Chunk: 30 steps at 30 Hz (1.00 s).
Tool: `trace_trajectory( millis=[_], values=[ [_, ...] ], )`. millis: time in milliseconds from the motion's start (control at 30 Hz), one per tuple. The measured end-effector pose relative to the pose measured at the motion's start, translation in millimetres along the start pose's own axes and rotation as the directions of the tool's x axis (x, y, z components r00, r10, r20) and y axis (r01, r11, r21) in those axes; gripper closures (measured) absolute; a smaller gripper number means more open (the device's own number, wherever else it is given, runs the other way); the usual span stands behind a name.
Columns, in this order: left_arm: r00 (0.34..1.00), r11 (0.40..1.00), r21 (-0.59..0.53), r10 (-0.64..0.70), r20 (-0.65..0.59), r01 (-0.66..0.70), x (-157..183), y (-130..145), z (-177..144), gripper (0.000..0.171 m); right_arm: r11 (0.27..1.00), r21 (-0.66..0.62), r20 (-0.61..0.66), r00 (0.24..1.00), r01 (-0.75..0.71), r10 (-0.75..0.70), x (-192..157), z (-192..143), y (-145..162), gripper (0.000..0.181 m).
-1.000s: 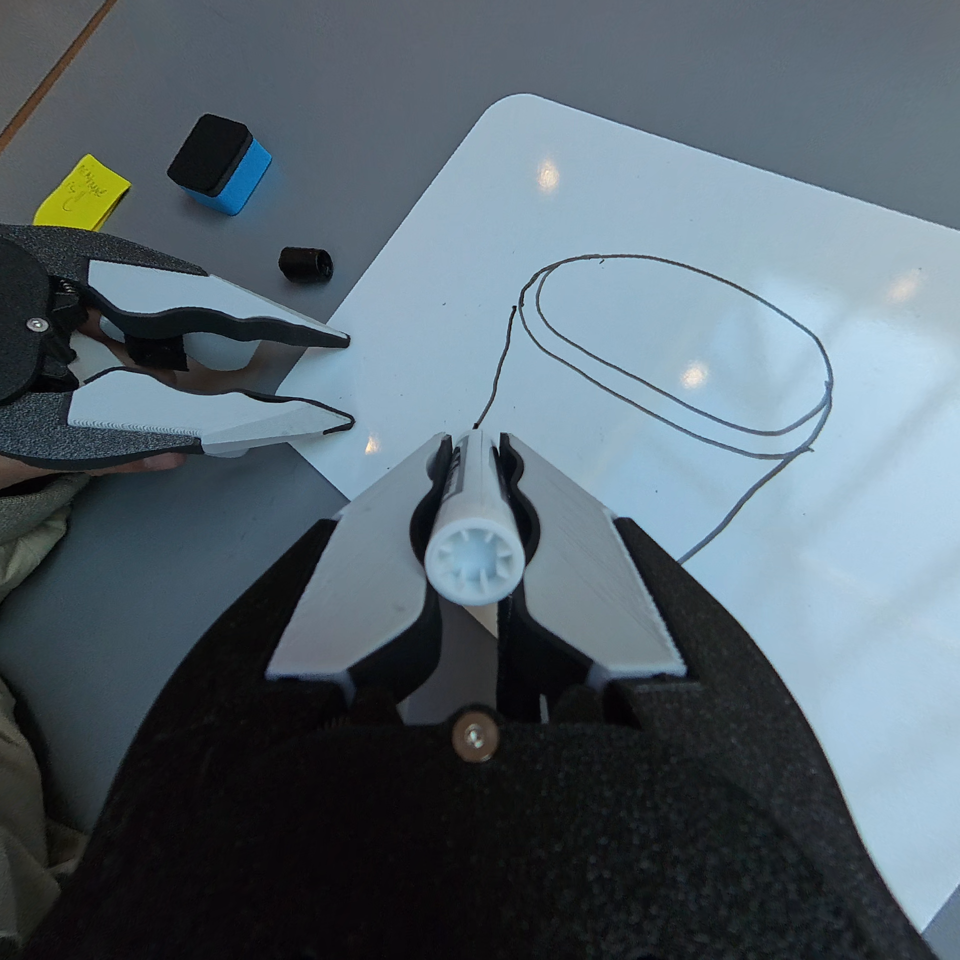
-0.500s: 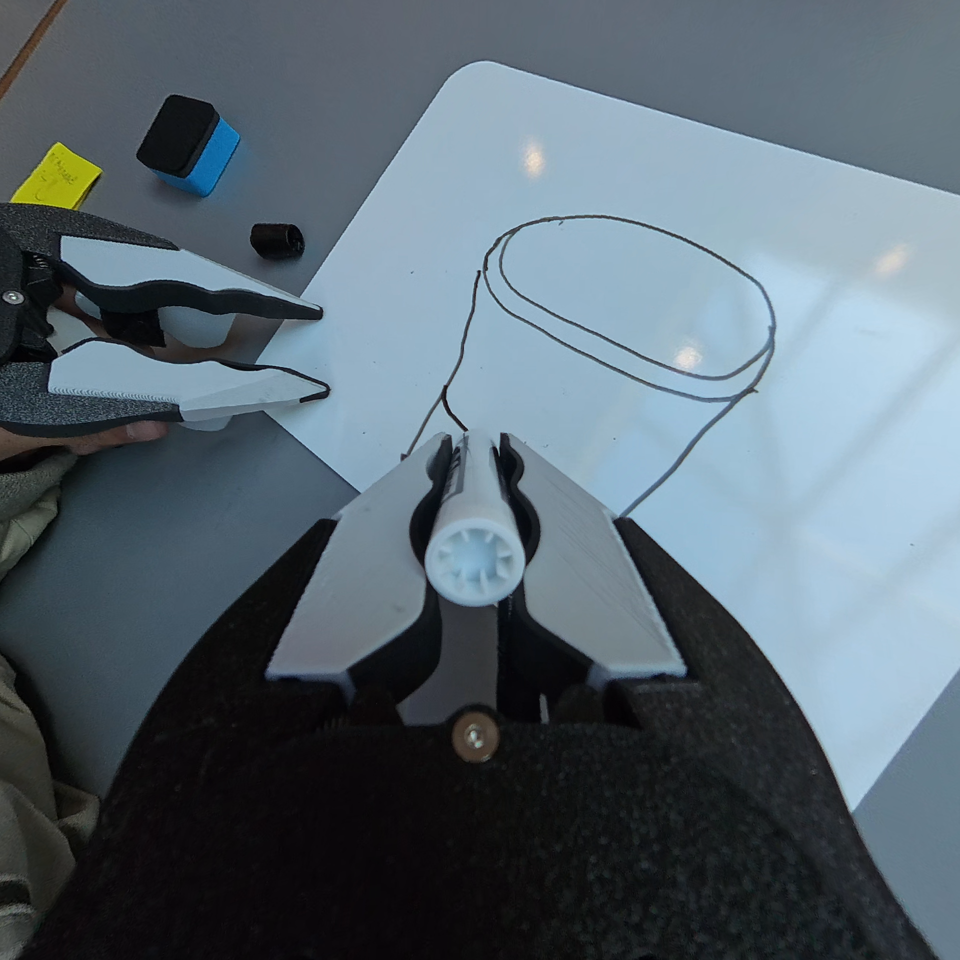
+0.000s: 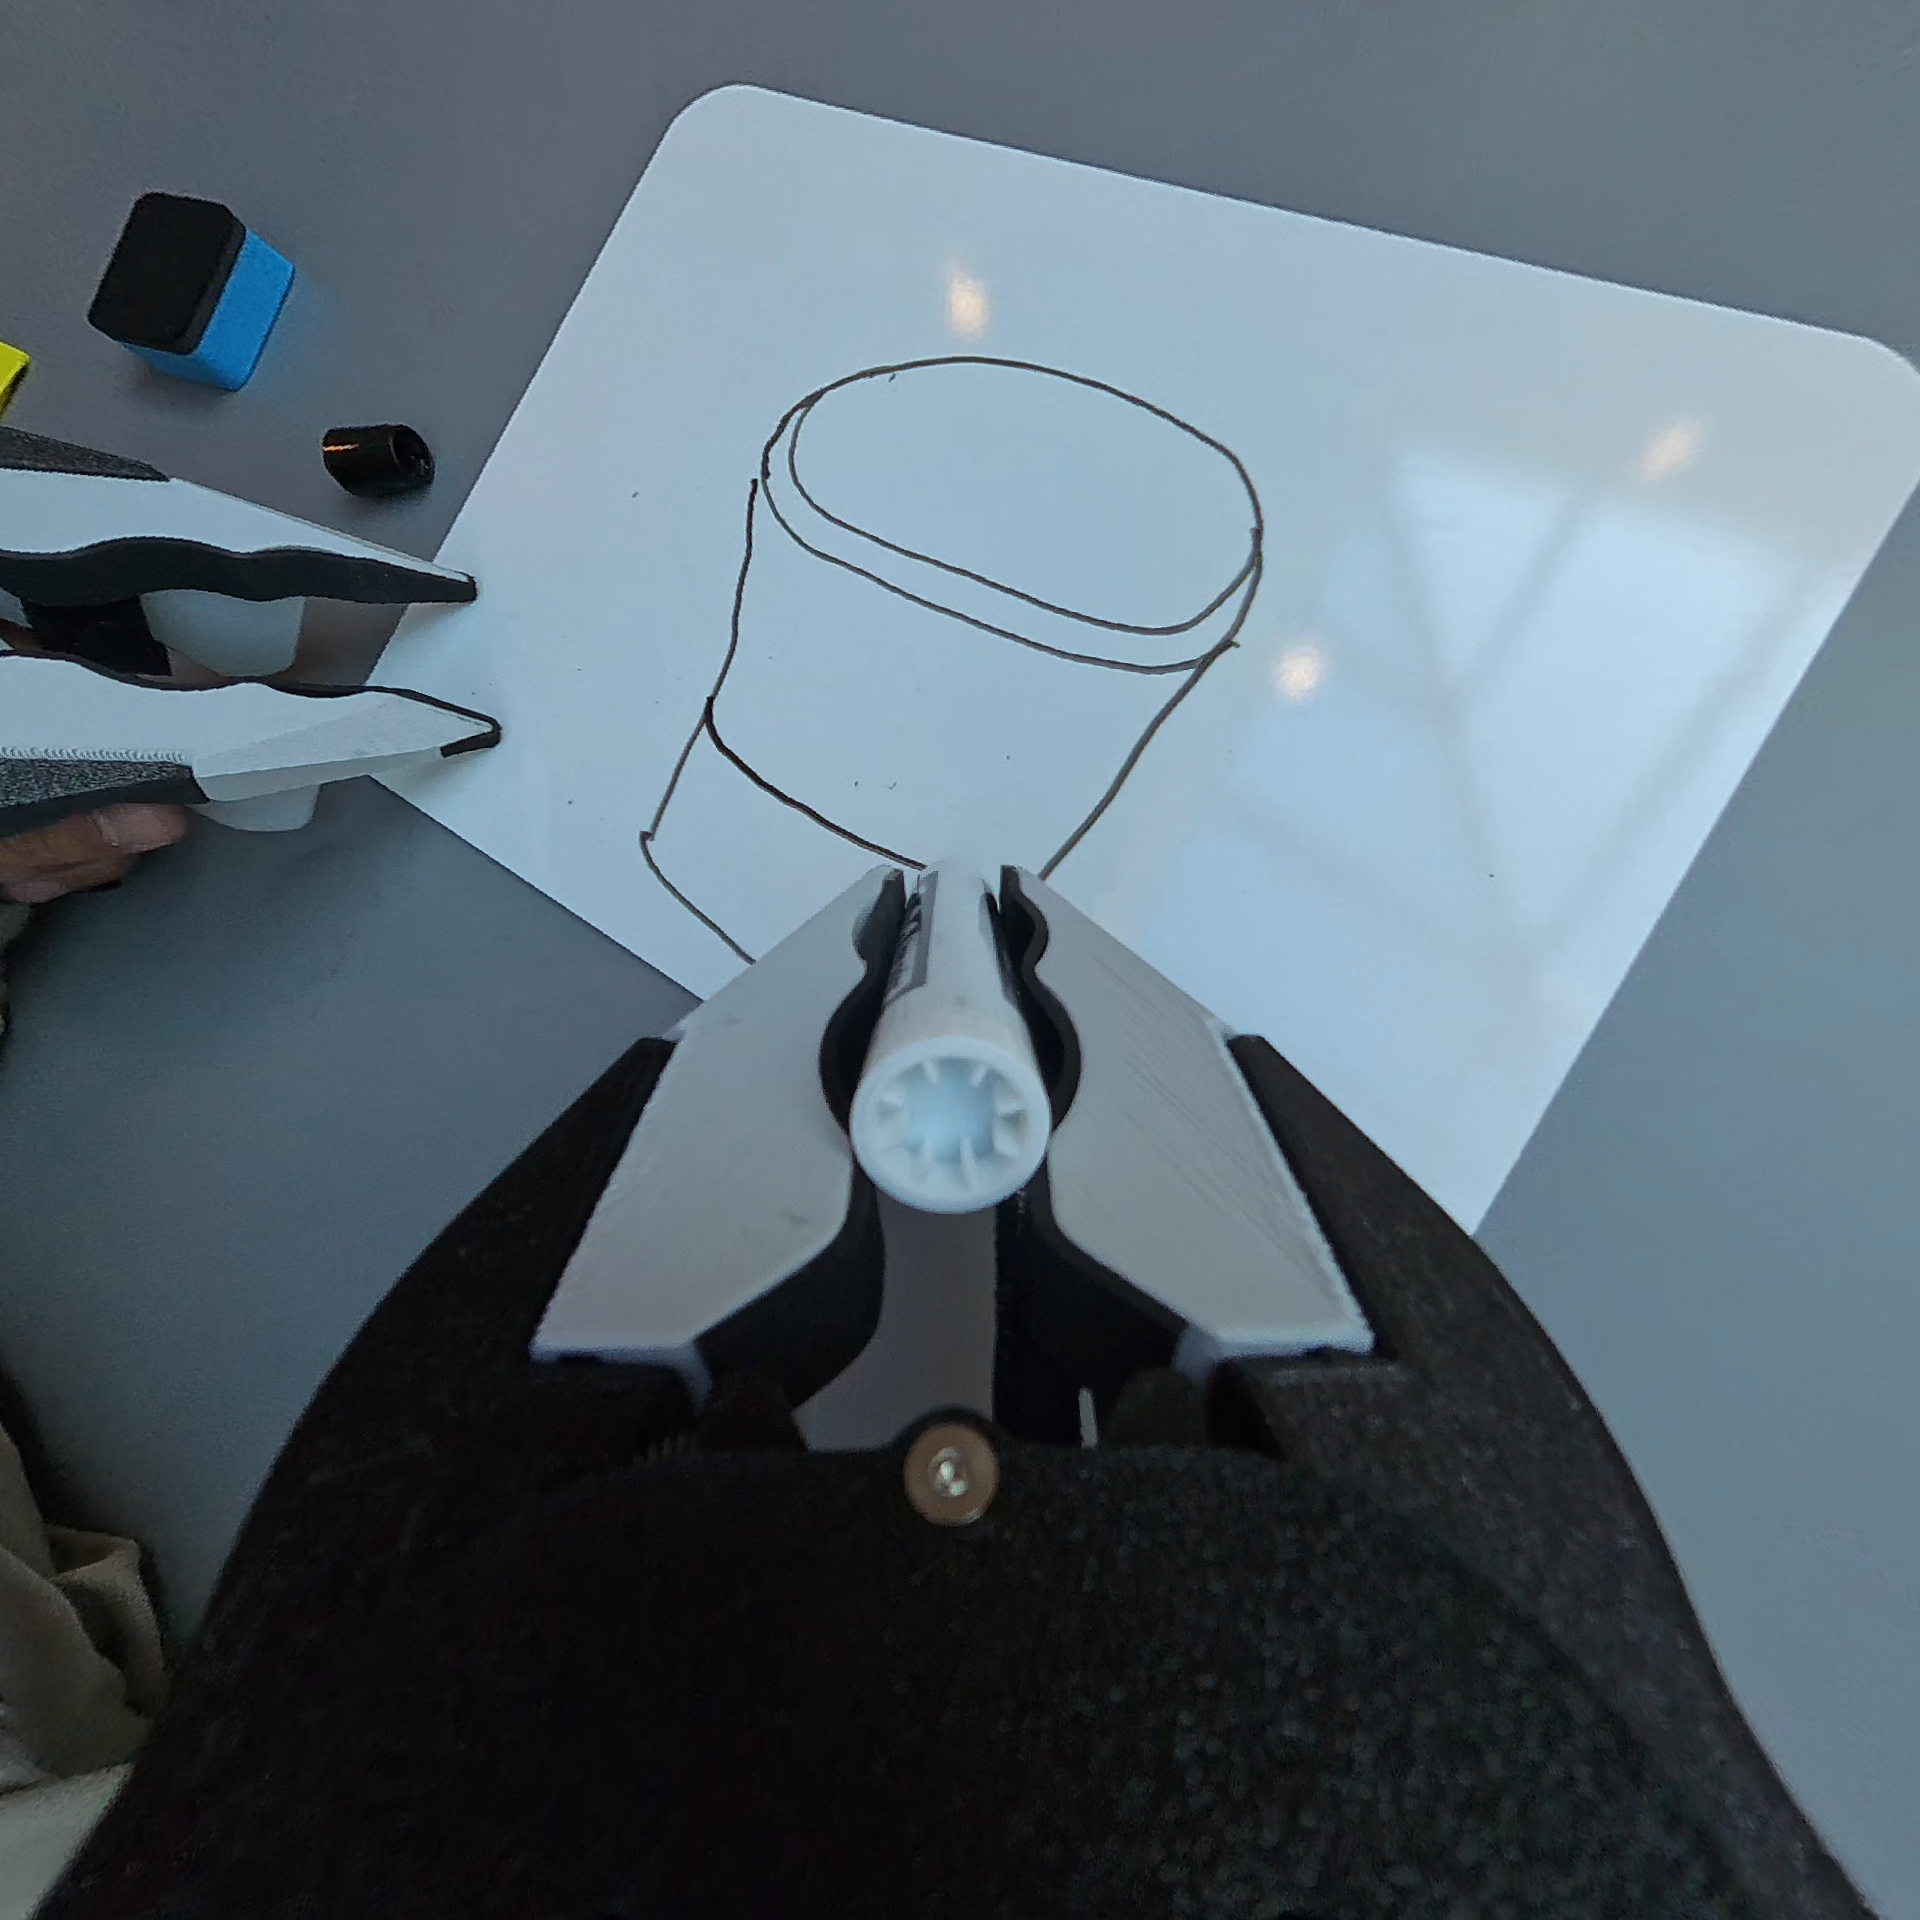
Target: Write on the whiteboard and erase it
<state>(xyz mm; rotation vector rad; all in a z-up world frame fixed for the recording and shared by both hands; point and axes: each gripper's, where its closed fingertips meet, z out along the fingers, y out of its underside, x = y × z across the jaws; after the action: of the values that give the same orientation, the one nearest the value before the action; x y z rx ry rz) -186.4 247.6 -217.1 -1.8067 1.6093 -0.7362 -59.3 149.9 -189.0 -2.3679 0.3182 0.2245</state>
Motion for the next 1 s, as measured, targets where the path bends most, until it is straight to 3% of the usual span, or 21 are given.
trace_trajectory(
  millis=[467,600,767,1000],
  values=[
    [1.000,1.000,0.000,0.000,0.001,0.000,-0.6,0.0,0.0,0.129,1.000,0.005,-0.049,0.999,-0.010,0.011,18.7,-8.3,0.0,0.163],
    [1.000,1.000,0.000,0.000,0.001,0.000,-0.7,0.0,-0.1,0.129,0.996,0.089,-0.010,1.000,0.008,-0.007,2.8,-15.2,-11.6,0.163],
    [1.000,1.000,0.000,-0.001,0.001,0.001,-0.9,-0.1,0.0,0.129,0.982,0.183,0.102,0.992,0.051,-0.071,-49.6,-5.2,-20.0,0.163],
    [1.000,1.000,0.000,-0.001,0.001,0.001,-1.0,-0.1,-0.2,0.129,0.971,0.224,0.058,0.994,0.077,-0.092,-68.7,19.7,-19.0,0.163]
  ],
)
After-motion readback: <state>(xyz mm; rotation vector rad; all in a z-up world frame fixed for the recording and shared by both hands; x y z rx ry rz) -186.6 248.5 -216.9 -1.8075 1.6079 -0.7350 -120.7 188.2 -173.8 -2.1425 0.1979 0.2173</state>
